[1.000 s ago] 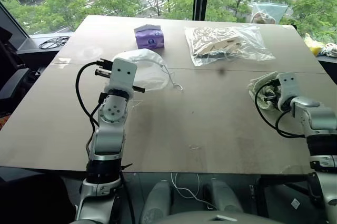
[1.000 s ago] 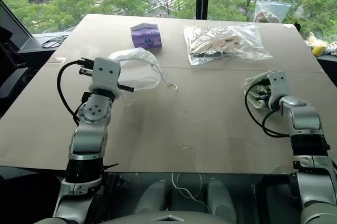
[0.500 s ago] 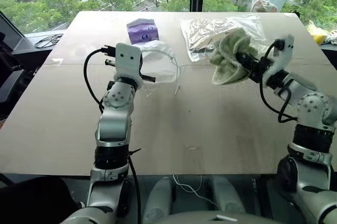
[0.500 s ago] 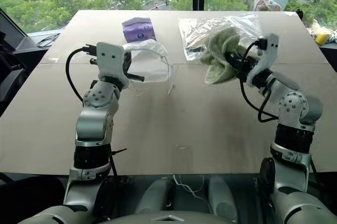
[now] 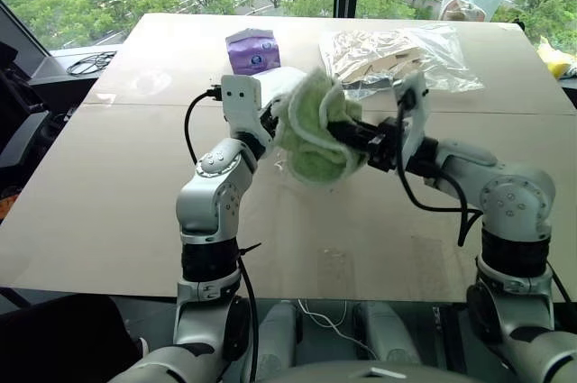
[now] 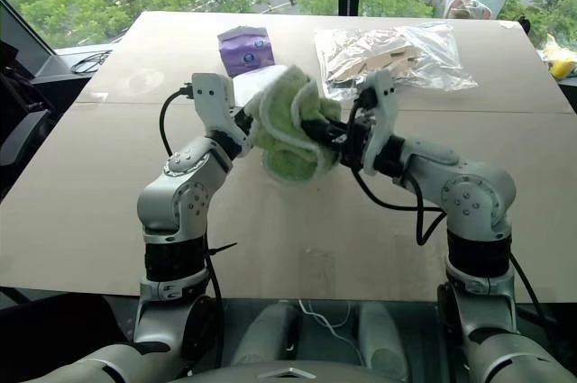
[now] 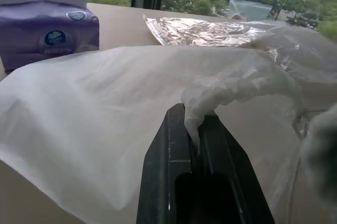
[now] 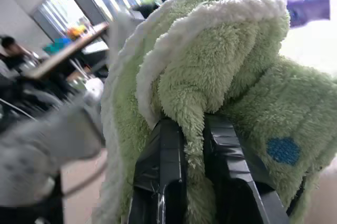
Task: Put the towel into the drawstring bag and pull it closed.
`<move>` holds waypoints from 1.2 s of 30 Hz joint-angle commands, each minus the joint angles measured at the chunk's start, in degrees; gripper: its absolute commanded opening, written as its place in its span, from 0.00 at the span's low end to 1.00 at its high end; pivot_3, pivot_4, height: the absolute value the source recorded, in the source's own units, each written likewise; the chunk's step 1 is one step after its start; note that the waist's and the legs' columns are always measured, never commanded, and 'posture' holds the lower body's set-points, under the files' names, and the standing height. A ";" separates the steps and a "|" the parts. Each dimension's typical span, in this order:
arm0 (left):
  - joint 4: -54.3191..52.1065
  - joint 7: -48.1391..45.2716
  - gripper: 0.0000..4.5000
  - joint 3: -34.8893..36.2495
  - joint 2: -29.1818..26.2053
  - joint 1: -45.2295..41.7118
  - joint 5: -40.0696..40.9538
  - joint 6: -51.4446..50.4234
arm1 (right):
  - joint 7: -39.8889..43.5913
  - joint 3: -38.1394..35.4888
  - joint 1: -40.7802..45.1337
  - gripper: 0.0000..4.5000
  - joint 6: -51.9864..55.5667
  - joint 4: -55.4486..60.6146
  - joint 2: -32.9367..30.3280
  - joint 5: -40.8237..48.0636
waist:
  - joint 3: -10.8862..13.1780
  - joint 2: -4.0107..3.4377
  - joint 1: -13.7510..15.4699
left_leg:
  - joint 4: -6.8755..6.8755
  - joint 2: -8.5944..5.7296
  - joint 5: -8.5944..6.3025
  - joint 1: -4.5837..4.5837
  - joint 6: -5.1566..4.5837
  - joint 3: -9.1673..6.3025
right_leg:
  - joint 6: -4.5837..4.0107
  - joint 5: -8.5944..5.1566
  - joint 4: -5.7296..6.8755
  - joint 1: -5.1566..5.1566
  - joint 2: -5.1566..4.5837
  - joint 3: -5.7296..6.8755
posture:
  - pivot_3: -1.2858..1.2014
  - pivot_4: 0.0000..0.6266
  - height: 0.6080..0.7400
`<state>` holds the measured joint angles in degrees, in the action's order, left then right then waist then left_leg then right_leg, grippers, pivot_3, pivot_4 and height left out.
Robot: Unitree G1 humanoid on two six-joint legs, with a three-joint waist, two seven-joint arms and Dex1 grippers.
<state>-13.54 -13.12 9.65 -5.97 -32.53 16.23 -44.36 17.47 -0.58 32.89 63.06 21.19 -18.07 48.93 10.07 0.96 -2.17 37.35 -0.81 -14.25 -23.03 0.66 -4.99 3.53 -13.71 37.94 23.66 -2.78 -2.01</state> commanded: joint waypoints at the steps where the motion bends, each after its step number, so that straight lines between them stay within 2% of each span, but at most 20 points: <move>1: -4.32 -0.79 0.00 1.09 0.12 -1.32 5.29 -3.27 | 3.47 6.92 -1.18 0.01 -7.06 0.41 -4.03 -9.01 | 0.00 0.00 -0.28 | 0.00 0.01 0.01 0.03 0.01 0.02 | 0.00 0.00 0.01 0.00 0.02 -0.03 | 0.52 0.24 1.00; 5: -5.81 -1.81 0.00 0.52 -0.51 -0.55 8.67 -6.55 | 5.90 10.70 -1.73 0.01 -10.94 -0.18 -6.57 -14.36 | 0.00 0.00 -0.27 | -0.01 0.04 0.02 0.05 0.04 -0.01 | 0.00 0.00 0.01 0.00 0.08 -0.04 | 0.52 0.24 1.00; 11: -7.97 -3.78 0.00 -1.72 -1.50 1.14 12.10 -9.11 | 10.15 13.51 -1.30 0.01 -9.98 2.18 -6.60 -14.34 | 0.01 0.01 -0.12 | -0.02 0.03 0.03 0.04 0.06 -0.01 | 0.00 0.00 -0.02 -0.01 0.07 -0.05 | 0.52 0.24 1.00; 16: -8.64 -4.26 0.00 -2.37 -2.09 1.68 13.75 -10.03 | 15.86 19.60 -2.93 0.01 -8.30 4.34 -12.50 -16.88 | 0.01 0.02 0.13 | -0.02 0.02 0.03 0.04 0.06 -0.03 | 0.00 0.00 -0.03 -0.03 0.06 -0.05 | 0.52 0.24 1.00; 19: -8.95 -4.82 0.00 -3.18 -3.11 2.40 14.64 -10.41 | 14.86 18.59 -3.15 0.01 -9.24 3.44 -11.62 -17.88 | 0.01 0.02 0.10 | -0.01 0.02 0.03 0.04 0.06 -0.06 | 0.00 0.00 -0.05 -0.05 0.06 -0.02 | 0.52 0.24 1.00; 23: -9.94 -6.26 0.00 -4.78 -4.53 3.60 15.85 -10.67 | 2.93 2.45 -0.03 0.01 -9.61 -3.79 2.34 -11.97 | 0.02 0.04 -0.31 | -0.03 0.09 0.08 0.14 0.14 0.02 | -0.01 0.00 0.01 -0.04 0.13 -0.15 | 0.52 0.24 1.00; 24: -9.98 -6.39 0.00 -5.26 -5.01 3.79 15.55 -10.22 | 1.39 -2.09 0.25 0.01 -9.01 -4.09 5.24 -7.85 | 0.03 0.03 -0.15 | -0.02 0.11 0.10 0.14 0.17 0.01 | -0.01 0.00 0.02 -0.04 0.16 -0.16 | 0.52 0.24 1.00; 27: -9.83 -6.14 0.00 -5.51 -5.65 4.14 15.46 -9.44 | -0.05 -10.41 -0.55 0.01 -6.15 -1.94 9.73 3.37 | 0.03 0.04 0.48 | -0.02 0.10 0.12 0.12 0.20 -0.09 | -0.03 0.01 0.02 -0.08 0.16 -0.08 | 0.52 0.24 1.00; 31: -9.31 -6.53 0.00 -6.15 -6.53 4.26 15.61 -8.62 | -2.62 -15.50 -3.00 0.01 -2.98 0.22 11.51 16.42 | 0.03 0.04 0.82 | -0.03 0.04 0.10 0.08 0.16 -0.05 | -0.03 0.01 -0.04 -0.08 0.10 -0.09 | 0.52 0.24 1.00; 36: -9.46 -7.81 0.00 -7.67 -6.81 4.25 16.31 -8.24 | -10.98 -15.18 -3.14 0.01 -5.82 -2.84 15.61 16.49 | 0.03 0.03 -0.06 | -0.09 0.07 0.10 0.12 0.16 -0.03 | -0.04 0.00 0.03 -0.06 0.12 -0.10 | 0.52 0.24 1.00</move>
<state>-21.60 -19.75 2.86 -12.66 -28.01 31.40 -53.32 8.79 -16.00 29.29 59.20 17.97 -3.69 64.35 10.10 0.99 -2.22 37.26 -0.74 -14.15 -22.88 0.82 -5.01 3.49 -13.71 37.99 23.60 -2.66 -2.12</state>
